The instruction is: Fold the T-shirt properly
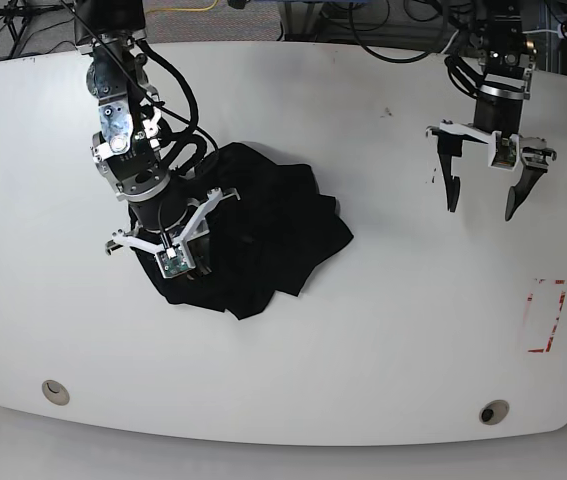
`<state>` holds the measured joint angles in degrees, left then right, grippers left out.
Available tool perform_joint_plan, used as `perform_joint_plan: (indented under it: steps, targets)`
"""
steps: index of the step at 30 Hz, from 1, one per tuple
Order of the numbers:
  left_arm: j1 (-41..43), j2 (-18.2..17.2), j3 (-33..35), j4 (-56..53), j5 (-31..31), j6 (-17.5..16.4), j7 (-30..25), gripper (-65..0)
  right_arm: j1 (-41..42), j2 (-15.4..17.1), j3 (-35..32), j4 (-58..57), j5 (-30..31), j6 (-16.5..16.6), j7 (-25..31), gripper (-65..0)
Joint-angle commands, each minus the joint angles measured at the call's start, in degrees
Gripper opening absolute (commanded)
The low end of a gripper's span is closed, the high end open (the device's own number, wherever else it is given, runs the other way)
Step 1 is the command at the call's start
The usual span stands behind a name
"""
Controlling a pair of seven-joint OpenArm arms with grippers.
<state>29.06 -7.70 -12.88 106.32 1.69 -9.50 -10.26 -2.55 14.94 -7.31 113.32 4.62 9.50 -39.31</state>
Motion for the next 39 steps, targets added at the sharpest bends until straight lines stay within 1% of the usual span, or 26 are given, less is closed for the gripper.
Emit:
perform_joint_plan:
  steps: [1, 4, 6, 12, 14, 20, 30, 32, 34, 39]
  targets:
    - [-0.33, -0.27, -0.24, 0.88, -0.21, 0.08, -1.51, -17.3, 1.23, 0.58, -0.26, 0.52, 0.28, -0.04, 1.30, -44.6]
    - [-0.49, -0.22, 0.00, 0.91, -0.15, 0.08, -1.47, -17.2, 1.51, 0.87, -1.00, 0.37, 0.38, 0.00, 1.43, -37.3]
    - [0.06, -0.28, -0.08, 0.65, -0.39, -0.11, -0.86, -17.4, 1.86, 1.35, -1.94, -0.14, 0.03, 0.14, 1.87, -30.5]
    - [0.31, -0.30, 0.14, 0.53, -0.27, -0.14, -0.71, -17.2, 2.90, 1.65, -3.53, -0.50, -0.92, 0.37, 1.89, -29.0]
    - [0.77, -0.49, -0.43, 0.28, -0.11, 0.02, -0.87, -17.4, 4.94, 1.80, -5.63, -1.57, -3.03, 0.04, 1.59, -28.5]
    - [0.87, -0.45, -0.53, 0.30, -0.16, 0.01, -0.64, -17.6, 6.93, 1.53, -7.58, -3.40, -5.11, -0.18, 1.53, -28.3]
    - [1.19, -0.47, -0.56, -0.16, -0.41, -0.21, -0.34, -17.5, 6.18, 1.75, -13.04, -4.03, -2.44, -0.45, 1.85, -25.0]
    - [1.18, -0.55, -0.59, -0.24, -0.37, -0.21, -0.35, -17.5, 5.95, 1.71, -13.22, -3.99, -1.65, -0.47, 2.03, -24.7]
    - [0.93, -0.62, -0.71, 0.06, -0.34, -0.04, -0.45, -17.5, 4.61, 1.66, -10.59, -1.49, -0.71, -0.84, 1.90, -25.0]
    - [0.87, -0.48, -0.59, -0.02, -0.29, -0.05, -0.34, -17.5, 3.64, 1.72, -9.05, -0.76, 0.43, -1.36, 1.94, -25.4]
